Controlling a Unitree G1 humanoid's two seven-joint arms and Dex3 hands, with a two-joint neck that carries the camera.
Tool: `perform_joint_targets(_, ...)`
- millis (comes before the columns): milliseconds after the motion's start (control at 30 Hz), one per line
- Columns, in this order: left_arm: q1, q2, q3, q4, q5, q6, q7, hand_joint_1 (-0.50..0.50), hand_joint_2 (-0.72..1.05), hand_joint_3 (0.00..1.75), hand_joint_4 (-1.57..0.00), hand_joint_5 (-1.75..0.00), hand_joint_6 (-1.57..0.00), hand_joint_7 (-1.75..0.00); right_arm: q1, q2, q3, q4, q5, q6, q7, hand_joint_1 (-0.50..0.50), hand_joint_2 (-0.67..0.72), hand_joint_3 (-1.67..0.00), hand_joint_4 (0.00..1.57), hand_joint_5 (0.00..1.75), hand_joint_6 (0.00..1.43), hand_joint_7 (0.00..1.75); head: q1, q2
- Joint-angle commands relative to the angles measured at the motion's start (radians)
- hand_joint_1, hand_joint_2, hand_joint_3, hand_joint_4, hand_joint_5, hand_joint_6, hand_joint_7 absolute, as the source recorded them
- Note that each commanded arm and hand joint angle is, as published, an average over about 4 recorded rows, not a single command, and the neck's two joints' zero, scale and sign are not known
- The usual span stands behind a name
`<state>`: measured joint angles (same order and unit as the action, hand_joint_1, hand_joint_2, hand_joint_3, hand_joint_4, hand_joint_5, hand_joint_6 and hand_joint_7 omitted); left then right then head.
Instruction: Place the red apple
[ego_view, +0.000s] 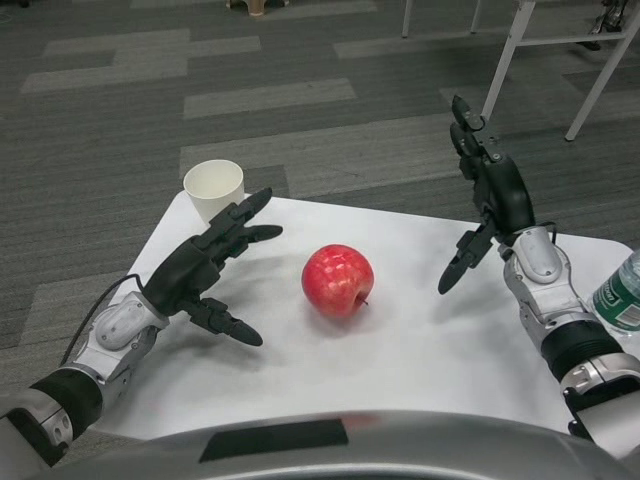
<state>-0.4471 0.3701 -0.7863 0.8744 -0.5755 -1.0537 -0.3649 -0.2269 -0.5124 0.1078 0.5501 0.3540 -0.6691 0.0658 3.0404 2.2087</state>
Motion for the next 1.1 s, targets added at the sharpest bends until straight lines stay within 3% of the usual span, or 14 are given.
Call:
perform_joint_targets(33,0.014,0.022,0.046,-0.091,-0.007,-0.007,0.014,-0.48,0.25,0.00,0.00,-0.51,0.00,-0.09,-0.008,0.000,0.006,-0.006,0.005,-0.005,-0.004,-0.42,0.66,0.00,0.00,0.00,0.00,0.07,0.001,0.008)
perform_joint_targets(133,0.020,0.030,0.096,-0.191,0.000,0.022,0.016,-0.48,0.32,0.00,0.00,-0.33,0.00,-0.09,-0.009,-0.001,0.008,-0.006,0.005,-0.004,-0.004,-0.42,0.66,0.00,0.00,0.00,0.00,0.07,-0.002,0.025)
perform_joint_targets(267,0.025,0.043,0.158,-0.305,0.003,0.077,0.025,-0.48,0.34,0.00,0.00,-0.31,0.00,-0.10,-0.009,-0.003,0.009,-0.004,0.005,-0.004,-0.004,-0.42,0.66,0.00,0.00,0.00,0.00,0.02,-0.012,0.056)
perform_joint_targets(433,0.017,0.075,0.206,-0.409,0.020,0.152,0.034,-0.48,0.58,0.00,0.00,-0.21,0.00,-0.14,-0.010,-0.012,0.017,-0.001,0.005,-0.004,-0.004,-0.42,0.66,0.00,0.00,0.00,0.00,0.02,-0.009,0.116)
perform_joint_targets(800,-0.058,0.184,0.214,-0.535,0.013,0.268,0.053,-0.48,0.69,0.00,0.00,-0.21,0.00,-0.14,-0.035,-0.067,0.058,-0.041,0.005,-0.001,0.000,-0.42,0.66,0.00,0.00,0.00,0.00,0.03,-0.048,0.215)
perform_joint_targets(933,-0.071,0.203,0.214,-0.563,-0.003,0.295,0.064,-0.48,0.69,0.00,0.00,-0.13,0.00,-0.14,-0.037,-0.085,0.064,-0.075,0.004,0.000,0.003,-0.42,0.66,0.00,0.00,0.00,0.00,0.00,-0.068,0.243)
perform_joint_targets(1100,-0.089,0.210,0.233,-0.606,-0.008,0.343,0.066,-0.48,0.78,0.00,0.00,-0.15,0.00,-0.14,-0.032,-0.114,0.064,-0.151,0.005,0.003,0.003,-0.42,0.60,0.00,0.00,0.00,0.00,0.07,-0.086,0.267)
